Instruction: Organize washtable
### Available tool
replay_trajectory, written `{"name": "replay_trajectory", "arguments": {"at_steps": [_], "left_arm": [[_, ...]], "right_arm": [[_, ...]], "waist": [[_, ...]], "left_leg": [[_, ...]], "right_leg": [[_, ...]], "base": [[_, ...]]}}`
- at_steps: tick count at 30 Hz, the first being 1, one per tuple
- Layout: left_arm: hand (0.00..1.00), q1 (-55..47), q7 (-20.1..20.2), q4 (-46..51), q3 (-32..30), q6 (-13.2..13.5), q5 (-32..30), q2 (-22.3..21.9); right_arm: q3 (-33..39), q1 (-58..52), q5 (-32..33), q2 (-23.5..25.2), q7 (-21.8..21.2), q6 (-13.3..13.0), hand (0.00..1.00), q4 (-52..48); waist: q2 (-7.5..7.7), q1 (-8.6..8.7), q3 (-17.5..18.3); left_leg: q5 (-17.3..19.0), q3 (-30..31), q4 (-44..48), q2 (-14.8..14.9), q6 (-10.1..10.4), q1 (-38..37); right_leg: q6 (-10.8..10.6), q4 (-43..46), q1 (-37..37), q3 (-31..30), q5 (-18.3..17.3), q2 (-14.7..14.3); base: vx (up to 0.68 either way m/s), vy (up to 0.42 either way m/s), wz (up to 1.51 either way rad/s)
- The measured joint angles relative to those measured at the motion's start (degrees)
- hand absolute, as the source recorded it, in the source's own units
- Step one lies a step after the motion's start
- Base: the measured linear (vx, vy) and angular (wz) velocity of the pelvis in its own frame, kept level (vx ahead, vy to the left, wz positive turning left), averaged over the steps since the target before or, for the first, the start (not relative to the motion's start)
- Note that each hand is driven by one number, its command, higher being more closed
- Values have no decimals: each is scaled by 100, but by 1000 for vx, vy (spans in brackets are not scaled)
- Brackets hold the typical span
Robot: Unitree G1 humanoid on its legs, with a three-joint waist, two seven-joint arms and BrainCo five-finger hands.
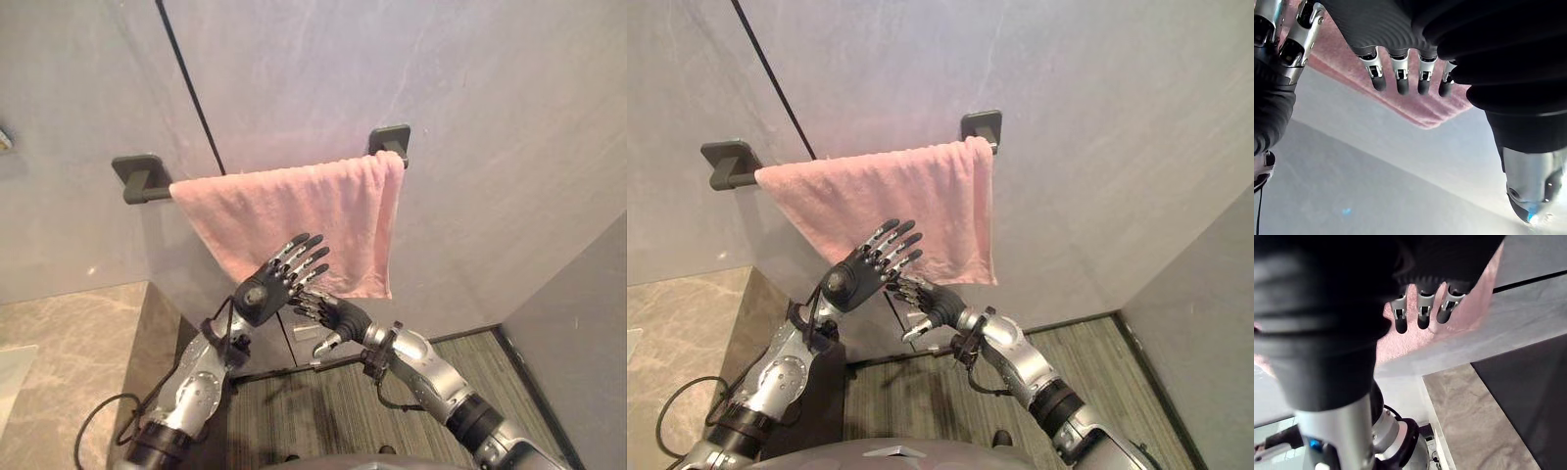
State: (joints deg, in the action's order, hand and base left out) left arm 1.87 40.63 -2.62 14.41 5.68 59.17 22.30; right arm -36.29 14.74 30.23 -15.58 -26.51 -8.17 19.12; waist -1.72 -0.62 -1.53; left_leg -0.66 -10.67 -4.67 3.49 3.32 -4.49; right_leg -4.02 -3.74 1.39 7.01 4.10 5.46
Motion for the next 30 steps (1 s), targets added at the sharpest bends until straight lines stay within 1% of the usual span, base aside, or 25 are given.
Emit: {"name": "replay_trajectory", "arguments": {"at_steps": [2,6,7,10,11,13,14,17,20,22,24,26,28,30], "left_arm": [[0,203,-148,-224,84,83,-177,-10],[0,542,-363,-662,110,162,-271,-112],[0,682,-454,-825,104,173,-415,-125],[0,1091,-740,-1032,82,215,-575,-171],[0,1209,-900,-1094,43,290,-607,-191],[0,1242,-1076,-1094,-154,381,-612,-237],[0,1275,-1246,-1094,-213,442,-615,-248],[0,1298,-1464,-1094,-450,568,-624,-315],[0,1263,-1530,-1068,-800,628,-641,-432],[0,1103,-1523,-940,-1008,641,-669,-449],[0,802,-1532,-732,-1288,686,-680,-507],[0,271,-1516,-447,-1725,794,-680,-659],[0,-98,-1499,-366,-1954,825,-689,-692],[0,-465,-1468,-363,-2211,828,-806,-804]], "right_arm": [[2,209,-3,128,160,5,0,302],[23,439,-43,176,388,8,0,426],[47,591,-43,256,447,7,0,581],[259,873,-38,370,690,13,0,811],[365,936,-31,392,813,13,0,811],[566,999,9,459,910,10,0,810],[686,1014,11,457,984,10,0,809],[957,1014,14,448,1096,9,0,800],[1491,975,17,422,1159,9,0,734],[1901,780,20,389,1181,-1,0,457],[2371,403,22,315,1194,-18,0,40],[3045,-179,86,300,1250,-74,0,-385],[3458,-590,238,296,1283,-131,0,-523],[3882,-986,237,296,1277,-156,0,-586]], "waist": [[16,-1,4],[58,-14,18],[66,-4,23],[93,-4,14],[107,-7,12],[121,18,6],[127,16,2],[149,12,-13],[170,11,-27],[174,13,-29],[176,11,-31],[178,13,-32],[178,12,-34],[181,12,-35]], "left_leg": [[-1,1,-4,4,0,3],[-17,-2,-5,4,12,16],[-17,-2,-5,5,13,15],[-20,-1,-8,5,13,18],[-20,0,-11,5,13,21],[-20,-6,-21,5,13,27],[-20,-6,-24,4,13,40],[-20,-6,-23,5,13,83],[-20,-13,-18,3,14,128],[-19,-17,-20,3,14,129],[-16,-16,-23,3,14,129],[-6,-16,-26,4,7,129],[-1,-16,-25,4,5,129],[1,-11,-29,4,6,131]], "right_leg": [[10,-33,-8,-6,29,-6],[14,-115,-6,-8,90,-12],[14,-116,-5,-9,91,-14],[15,-116,-5,-8,94,-13],[15,-118,-7,-7,94,-13],[15,-125,-18,-11,93,-14],[15,-128,-31,-11,93,-14],[15,-134,-69,-8,94,-16],[15,-134,-115,-7,96,-15],[15,-136,-116,-8,96,-15],[14,-137,-116,-8,95,-14],[14,-138,-116,-11,93,-14],[14,-139,-116,-15,91,-14],[14,-139,-113,-22,90,-15]], "base": [[0,0,0],[0,0,0],[0,0,0],[0,0,0],[0,0,0],[0,0,0],[0,0,0],[0,0,0],[0,0,0],[0,0,0],[0,0,0],[0,0,0],[0,0,0],[-19,3,0]]}}
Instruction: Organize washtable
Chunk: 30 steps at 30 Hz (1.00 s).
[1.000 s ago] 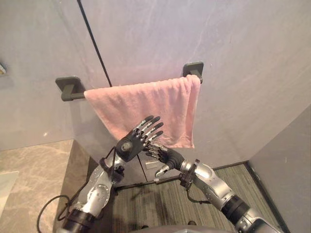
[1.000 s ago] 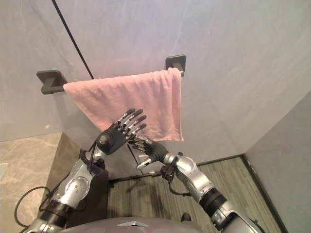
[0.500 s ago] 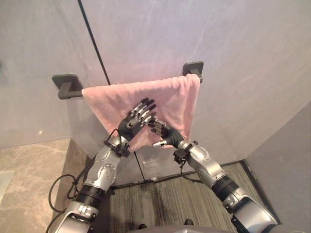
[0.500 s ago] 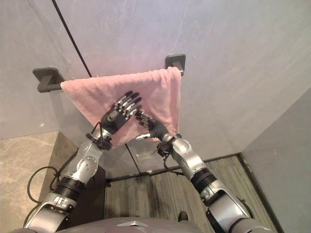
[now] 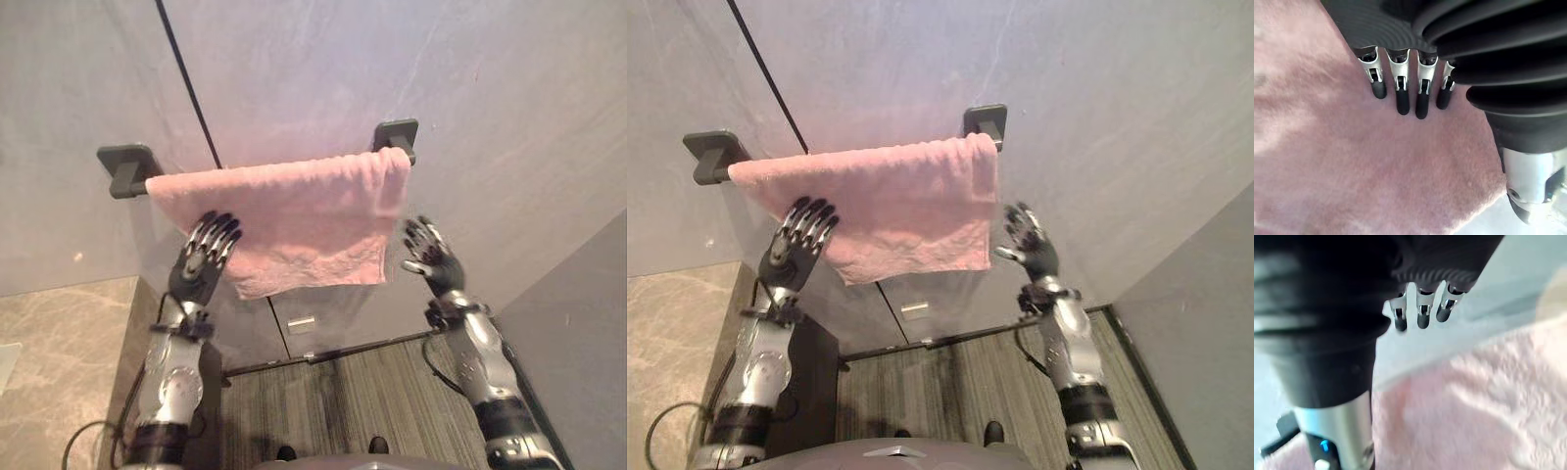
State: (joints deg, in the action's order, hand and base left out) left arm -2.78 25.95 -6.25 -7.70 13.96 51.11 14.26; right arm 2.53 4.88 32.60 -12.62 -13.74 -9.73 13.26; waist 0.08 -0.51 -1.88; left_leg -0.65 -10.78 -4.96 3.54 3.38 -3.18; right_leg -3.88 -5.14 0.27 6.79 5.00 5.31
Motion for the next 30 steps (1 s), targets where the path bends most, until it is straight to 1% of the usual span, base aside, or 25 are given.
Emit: {"name": "replay_trajectory", "arguments": {"at_steps": [3,4,6,8,9,10,11,13,15,18,19,20,21,22,24,25,26,27,28,29,30], "left_arm": [[0,-355,17,-79,-167,0,-61,-210],[0,-475,25,-235,-192,1,-103,-274],[0,-588,-26,-676,-293,6,-236,-386],[0,-716,-121,-1366,-611,1,-322,-597],[0,-778,-195,-1638,-706,0,-345,-647],[0,-888,-277,-1933,-836,-7,-549,-693],[0,-931,-302,-2104,-861,-9,-614,-697],[0,-1026,-403,-2825,-1047,-33,-828,-749],[0,-1035,-478,-3304,-1074,-44,-962,-761],[0,-1008,-612,-4003,-1086,-70,-1160,-777],[0,-959,-680,-4353,-1085,-85,-1248,-784],[0,-852,-812,-4719,-1097,-88,-1436,-812],[0,-833,-887,-4894,-1099,-90,-1482,-832],[0,-812,-1040,-5152,-1153,-93,-1655,-906],[0,-767,-1331,-5467,-1285,-99,-1868,-1033],[0,-758,-1599,-5582,-1320,-154,-2076,-1094],[0,-675,-1842,-5696,-1329,-210,-2239,-1148],[0,-660,-1922,-5733,-1331,-227,-2286,-1172],[0,-654,-2078,-5749,-1330,-249,-2289,-1224],[0,-624,-2283,-5791,-1309,-254,-2293,-1266],[0,-615,-2391,-5798,-1295,-253,-2293,-1293]], "right_arm": [[390,-369,-5,22,5,-10,0,5],[506,-505,-5,42,7,-25,0,25],[727,-689,-15,130,43,-42,0,71],[1093,-883,-14,377,153,-139,0,289],[1215,-989,-7,442,194,-139,0,418],[1326,-1133,-11,502,213,-132,0,609],[1353,-1196,-12,515,226,-132,0,718],[1425,-1333,-50,602,256,-111,0,1230],[1565,-1352,-47,731,267,-104,0,1625],[1665,-1341,-51,778,345,-87,0,2385],[1789,-1282,-58,814,401,-85,0,2860],[1895,-1221,-80,816,475,-75,0,3394],[1952,-1190,-127,818,504,-67,0,3676],[2037,-1125,-278,813,544,3,0,4178],[2058,-1108,-549,819,637,104,0,4778],[2086,-1116,-770,822,709,200,0,5071],[2245,-1131,-974,847,812,294,0,5272],[2290,-1147,-989,857,866,305,0,5328],[2361,-1140,-1128,863,976,322,0,5428],[2419,-1140,-1127,874,1146,355,0,5434],[2429,-1137,-1127,874,1210,361,0,5434]], "waist": [[-1,6,-1],[-1,4,-1],[-3,4,-2],[1,6,-1],[5,7,0],[12,9,-2],[14,9,-3],[16,8,-3],[17,10,-3],[25,8,-1],[28,8,1],[31,3,-3],[31,1,-13],[31,6,-14],[36,8,-19],[34,13,-19],[28,20,-22],[26,21,-25],[29,25,-33],[24,38,-43],[5,56,-65]], "left_leg": [[10,4,-27,0,4,33],[10,5,-28,0,5,32],[6,6,-42,-1,10,37],[7,3,-43,-5,8,35],[8,4,-42,-6,6,34],[11,3,-41,-7,5,24],[11,3,-40,-8,5,24],[15,-4,-39,-14,5,6],[22,-4,-38,-15,6,1],[23,-7,-37,-18,5,-23],[23,-15,-37,-18,5,-40],[22,-17,-38,-18,5,-74],[23,-17,-38,-18,5,-112],[26,-30,-40,-18,8,-161],[27,-81,-42,-16,8,-214],[28,-95,-46,-17,9,-218],[43,-108,-68,-17,4,-218],[61,-108,-79,-18,32,-218],[68,-120,-93,-17,42,-217],[70,-122,-96,-17,41,-216],[71,-120,-96,-16,39,-216]], "right_leg": [[-2,-1,-11,13,-2,-5],[-3,-1,-10,16,-3,-10],[-7,-1,-21,23,-7,-20],[-21,-1,-25,28,-28,-29],[-23,-1,-31,31,-34,-29],[-26,-1,-41,34,-40,-28],[-28,-1,-44,36,-41,-27],[-41,-1,-38,37,-56,-21],[-46,-1,-31,40,-64,-19],[-47,-1,-9,41,-65,-17],[-47,-1,6,37,-65,-17],[-47,-1,41,37,-65,-16],[-47,-1,77,37,-66,-16],[-45,-1,122,35,-69,-17],[-46,-1,159,26,-70,-17],[-40,-1,168,20,-77,-16],[-50,-1,170,16,-101,-14],[-47,-2,170,14,-106,-14],[-35,-2,169,3,-116,-14],[-35,-3,172,1,-116,-15],[-35,-3,169,2,-116,-15]], "base": [[-24,4,0],[0,0,0],[0,0,0],[0,0,0],[53,-8,2],[56,-7,4],[63,-6,1],[54,-4,-3],[21,-2,0],[0,0,0],[0,0,0],[0,0,0],[0,0,0],[-32,8,-6],[-52,12,-9],[-73,14,-6],[-74,14,-3],[-77,17,-3],[-79,15,-4],[-76,14,-3],[-57,8,0]]}}
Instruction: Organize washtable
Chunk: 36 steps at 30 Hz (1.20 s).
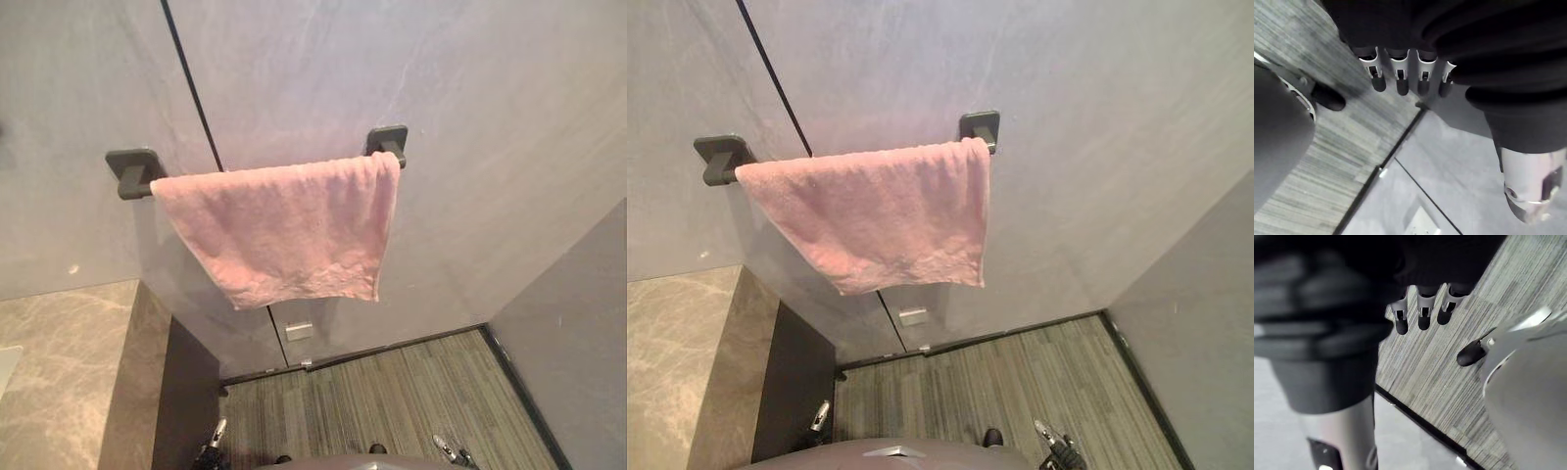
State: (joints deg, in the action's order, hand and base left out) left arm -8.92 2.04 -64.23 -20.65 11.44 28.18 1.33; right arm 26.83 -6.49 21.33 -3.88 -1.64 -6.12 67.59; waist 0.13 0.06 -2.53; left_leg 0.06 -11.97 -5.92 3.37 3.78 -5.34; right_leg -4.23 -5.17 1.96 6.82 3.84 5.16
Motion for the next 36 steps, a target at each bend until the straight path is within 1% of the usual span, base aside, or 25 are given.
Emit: {"name": "replay_trajectory", "arguments": {"at_steps": [1,5,6,9,10,11,12,13,14,15,17,18,19,21,22,25,26,28,29,30,31,32,33,35,36], "left_arm": [[0,9,-117,-9,30,1,0,-34],[0,172,-375,60,175,-1,-202,-87],[0,314,-423,221,261,15,-182,-95],[0,435,-506,394,248,38,-38,-126],[0,436,-547,476,256,44,19,-192],[0,431,-557,579,269,49,16,-184],[0,443,-570,587,264,56,15,-128],[0,454,-600,547,250,43,6,-119],[0,406,-653,399,242,-1,5,-117],[0,375,-648,383,206,-15,4,-124],[0,365,-628,248,257,-61,-355,-154],[0,402,-614,189,267,-81,-575,-141],[0,505,-593,157,395,-152,-964,-85],[0,652,-570,179,673,-187,-1383,69],[0,748,-566,191,831,-213,-1552,116],[0,927,-613,303,1054,-212,-1632,164],[0,988,-625,426,1180,-196,-1636,169],[0,1075,-625,529,1411,-98,-1750,190],[0,1078,-613,585,1434,-27,-1822,190],[0,1082,-605,579,1364,59,-1843,229],[0,1076,-603,576,1366,69,-1843,245],[0,1035,-590,530,1340,73,-1834,295],[0,999,-578,504,1326,52,-1833,312],[0,636,-485,357,1065,-23,-1842,367],[0,538,-491,311,907,-19,-1777,350]], "right_arm": [[2,12,0,-2,70,0,0,-1],[-202,278,-286,-3,176,43,0,-5],[-441,512,-483,-9,196,48,0,-12],[-748,804,-735,-14,304,49,0,-14],[-918,916,-866,-49,359,45,0,-16],[-943,1004,-908,-45,422,40,0,-22],[-958,1037,-906,-10,433,26,0,-29],[-1060,1229,-891,-3,504,-8,0,-120],[-1123,1243,-889,2,547,-39,0,-288],[-1127,1243,-886,1,556,-58,0,-347],[-1127,1190,-873,-14,577,-93,0,-528],[-1126,1185,-873,-15,570,-97,0,-541],[-1101,1183,-868,-24,569,-78,0,-582],[-1161,1125,-835,90,552,-66,0,-569],[-1197,1125,-826,69,553,-73,0,-578],[-1359,1211,-665,25,565,-76,0,-642],[-1464,1199,-667,4,566,-70,0,-646],[-1725,1077,-670,-57,562,-64,0,-692],[-1878,1083,-671,-113,538,-65,0,-733],[-1992,1075,-670,-117,515,-62,0,-751],[-1995,1071,-670,-116,513,-61,0,-750],[-1996,1026,-672,-79,479,-56,0,-747],[-1998,993,-674,-48,460,-66,0,-750],[-2044,896,-679,43,340,-64,0,-723],[-2061,910,-680,61,311,-67,0,-724]], "waist": [[30,28,-51],[-91,87,-353],[-57,98,-599],[-83,77,-833],[-90,84,-871],[-50,40,-863],[-1,62,-898],[-28,-8,-1050],[-60,-41,-1100],[-77,-40,-1098],[-307,22,-1070],[-360,48,-1042],[-334,98,-1057],[-189,129,-1028],[-161,117,-1005],[-139,110,-1019],[-85,138,-1053],[-52,180,-1075],[-57,181,-1070],[-27,201,-1093],[-16,202,-1092],[22,192,-1089],[62,176,-1081],[260,33,-1031],[288,-24,-1013]], "left_leg": [[1,5,0,1,-2,-1],[-83,160,92,34,69,133],[-173,369,218,65,78,406],[-356,706,365,105,114,768],[-656,829,408,81,293,1035],[-1246,733,163,-21,393,1193],[-1117,308,339,4,291,1260],[154,-998,2202,379,-145,1588],[784,-1519,3452,671,-197,1549],[930,-1593,3744,729,-110,1424],[1270,-1445,4213,835,348,759],[1289,-1372,4161,853,443,613],[1358,-1235,3623,717,668,500],[1382,-1117,3006,493,633,426],[1456,-1075,2539,404,508,349],[1492,-1122,1691,174,288,248],[1329,-1124,1428,-8,83,172],[1156,-1125,1354,-189,-84,43],[1062,-1122,1400,-213,-234,59],[1019,-1036,1421,-213,-329,85],[1022,-976,1417,-216,-347,86],[983,-675,1462,-246,-424,130],[956,-505,1510,-261,-466,181],[912,-3,1796,-425,-482,495],[912,81,1924,-466,-482,622]], "right_leg": [[0,0,-1,3,0,0],[80,259,-155,91,-60,-9],[121,468,-361,283,-136,-7],[218,679,-523,677,-234,-26],[285,953,-661,949,-386,14],[413,1017,-742,1291,-446,111],[463,964,-761,1578,-440,241],[602,1182,-738,2007,-526,309],[691,1284,-636,2346,-589,324],[721,1294,-579,2521,-609,324],[908,1568,-516,3099,-756,311],[915,1658,-547,3191,-786,317],[797,1875,-643,3325,-899,370],[722,1660,-813,3088,-839,327],[683,1558,-890,3021,-560,306],[664,1898,-1303,2952,-538,456],[628,2103,-1425,2724,-515,593],[406,2406,-1526,2015,-362,717],[117,2416,-1561,1509,-167,672],[150,3197,-1659,1041,-500,753],[158,3419,-1668,968,-606,777],[52,4310,-1620,671,-949,817],[32,4585,-1525,503,-1014,787],[-316,4840,-990,-231,-1406,692],[-430,4748,-872,-429,-1559,670]], "base": [[-37,-2,5],[-48,-19,18],[-101,-46,55],[-97,-85,89],[-135,-103,170],[-115,-74,188],[341,32,181],[743,83,152],[922,89,138],[855,85,138],[847,101,133],[652,125,132],[433,115,127],[377,90,100],[404,58,40],[351,48,2],[240,120,-10],[22,220,-10],[110,242,17],[190,162,29],[421,35,86],[352,-50,94],[453,-93,145],[383,-82,127],[235,-59,107]]}}
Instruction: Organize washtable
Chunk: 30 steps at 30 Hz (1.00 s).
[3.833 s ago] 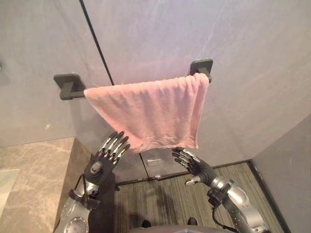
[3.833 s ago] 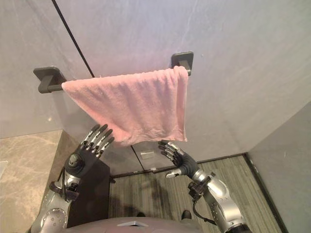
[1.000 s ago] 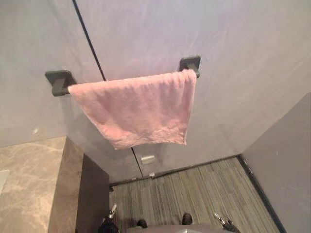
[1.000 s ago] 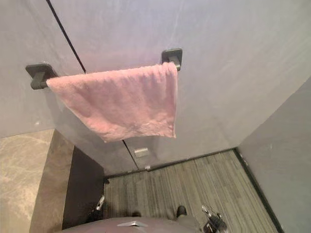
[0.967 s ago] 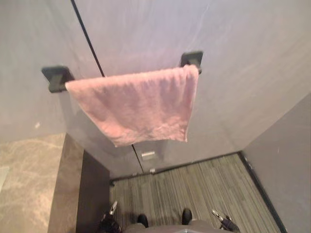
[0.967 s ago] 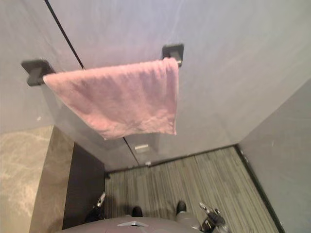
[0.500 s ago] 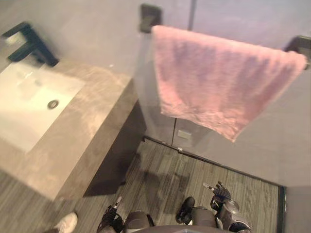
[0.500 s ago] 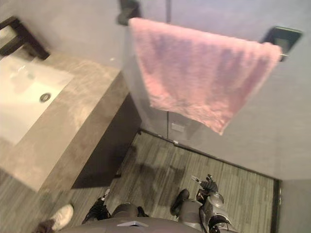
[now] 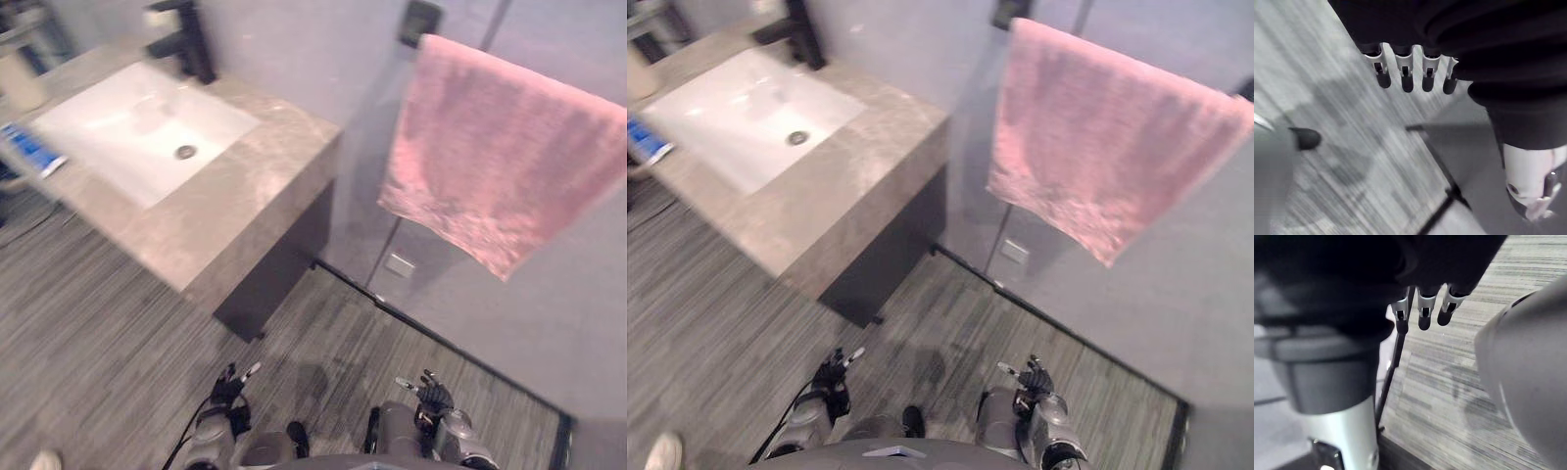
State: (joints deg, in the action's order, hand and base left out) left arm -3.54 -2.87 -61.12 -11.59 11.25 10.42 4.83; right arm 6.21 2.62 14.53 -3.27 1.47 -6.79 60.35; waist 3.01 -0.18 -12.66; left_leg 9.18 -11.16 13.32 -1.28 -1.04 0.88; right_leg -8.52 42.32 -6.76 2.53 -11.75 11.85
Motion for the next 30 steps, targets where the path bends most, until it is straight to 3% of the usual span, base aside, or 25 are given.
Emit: {"name": "replay_trajectory", "arguments": {"at_steps": [1,2,4,6,8,10,12,13,14,16,18,19,20,21,22,23,26,30], "left_arm": [[0,-82,7,21,-262,-63,23,3],[0,-139,11,14,-298,-82,-21,19],[0,-355,4,-182,-420,-226,-43,-22],[0,-484,-6,-367,-426,-295,-30,-20],[0,-538,-19,-442,-323,-375,42,-69],[0,-589,-26,-436,-242,-378,41,-120],[0,-591,-33,-405,-236,-383,18,-80],[0,-563,-34,-397,-222,-382,9,-77],[0,-542,-40,-383,-211,-381,-26,-73],[0,-543,-51,-357,-207,-379,-47,-98],[0,-487,-45,-334,-257,-374,-60,-148],[0,-454,-41,-320,-278,-373,-62,-149],[0,-379,-39,-304,-302,-371,-62,-150],[0,-346,-38,-287,-303,-370,-62,-160],[0,-273,-35,-242,-244,-366,-64,-131],[0,-281,-33,-176,-106,-351,-66,23],[0,-341,-28,-316,101,-368,-71,196],[0,-333,9,-419,160,-361,-72,193]], "right_arm": [[-126,85,-7,-17,-35,0,0,13],[-198,119,-17,-24,-43,1,0,25],[-462,363,-56,-25,-52,-1,0,32],[-681,627,-53,-20,-77,-8,0,33],[-761,729,-54,-110,-76,-18,0,43],[-753,671,-56,-142,-74,-16,0,64],[-659,646,-55,-126,-63,-8,0,168],[-590,658,-54,-138,-38,-10,0,260],[-573,649,-54,-203,-19,-2,0,316],[-543,540,-55,-329,-22,1,0,330],[-335,306,-53,-337,-34,4,0,346],[-275,237,-53,-321,-37,7,0,354],[-47,101,-39,-288,-43,15,0,404],[77,52,-39,-291,-57,27,0,406],[362,-3,-37,-281,-73,78,0,523],[550,-67,-36,-164,-89,109,0,592],[959,-242,-35,6,-62,125,0,774],[1260,-352,-1,9,-41,135,0,777]], "waist": [[34,-98,44],[17,-151,54],[-82,-290,138],[-155,-397,136],[-468,-378,-109],[-594,-391,-209],[-521,-335,-211],[-442,-336,-258],[-470,-342,-243],[-474,-282,-229],[-579,-223,-156],[-587,-194,-124],[-599,-170,-13],[-669,-157,81],[-593,-52,209],[-384,-31,312],[-166,-41,498],[-174,-40,589]], "left_leg": [[-2,206,279,-38,4,329],[-23,258,383,-40,35,484],[-228,503,571,32,148,1044],[-420,730,664,199,296,1510],[-805,1284,598,431,534,1652],[-1054,1248,29,598,603,1499],[-1028,662,-380,756,606,1384],[-1008,439,-258,754,500,1396],[-922,304,30,699,370,1398],[-699,134,834,685,247,1282],[-194,43,1580,950,445,818],[-46,47,1580,1004,539,655],[123,21,979,1043,720,314],[137,6,420,1011,753,131],[20,-75,-402,847,606,-66],[-240,62,-758,636,558,-139],[-403,125,-1077,333,404,-336],[-568,34,-1487,110,215,-501]], "right_leg": [[-102,-281,135,-411,-268,-144],[-69,-420,164,-549,-395,-207],[290,-1313,300,-631,-641,-414],[345,-2143,392,-493,-647,-665],[676,-2755,773,-30,-321,-1064],[841,-2800,874,354,-188,-1208],[1025,-2886,762,743,-122,-1076],[1082,-2886,664,820,-67,-964],[1113,-2919,589,932,16,-823],[1081,-3134,546,1162,290,-614],[910,-3311,525,1551,628,-532],[859,-3332,518,1635,674,-513],[746,-3387,489,1791,766,-472],[704,-3435,477,1897,831,-467],[582,-3590,466,2060,942,-440],[510,-3757,485,2111,1062,-327],[323,-3951,669,2146,1209,-106],[223,-4144,682,1944,1372,11]], "base": [[100,-47,81],[19,-105,86],[-62,-177,55],[-109,-219,48],[-167,-227,97],[-278,-167,101],[-367,-85,98],[-328,21,58],[-372,84,63],[-228,97,66],[103,96,75],[269,85,84],[133,120,71],[73,271,99],[16,299,96],[11,297,92],[19,201,29],[-6,145,-16]]}}
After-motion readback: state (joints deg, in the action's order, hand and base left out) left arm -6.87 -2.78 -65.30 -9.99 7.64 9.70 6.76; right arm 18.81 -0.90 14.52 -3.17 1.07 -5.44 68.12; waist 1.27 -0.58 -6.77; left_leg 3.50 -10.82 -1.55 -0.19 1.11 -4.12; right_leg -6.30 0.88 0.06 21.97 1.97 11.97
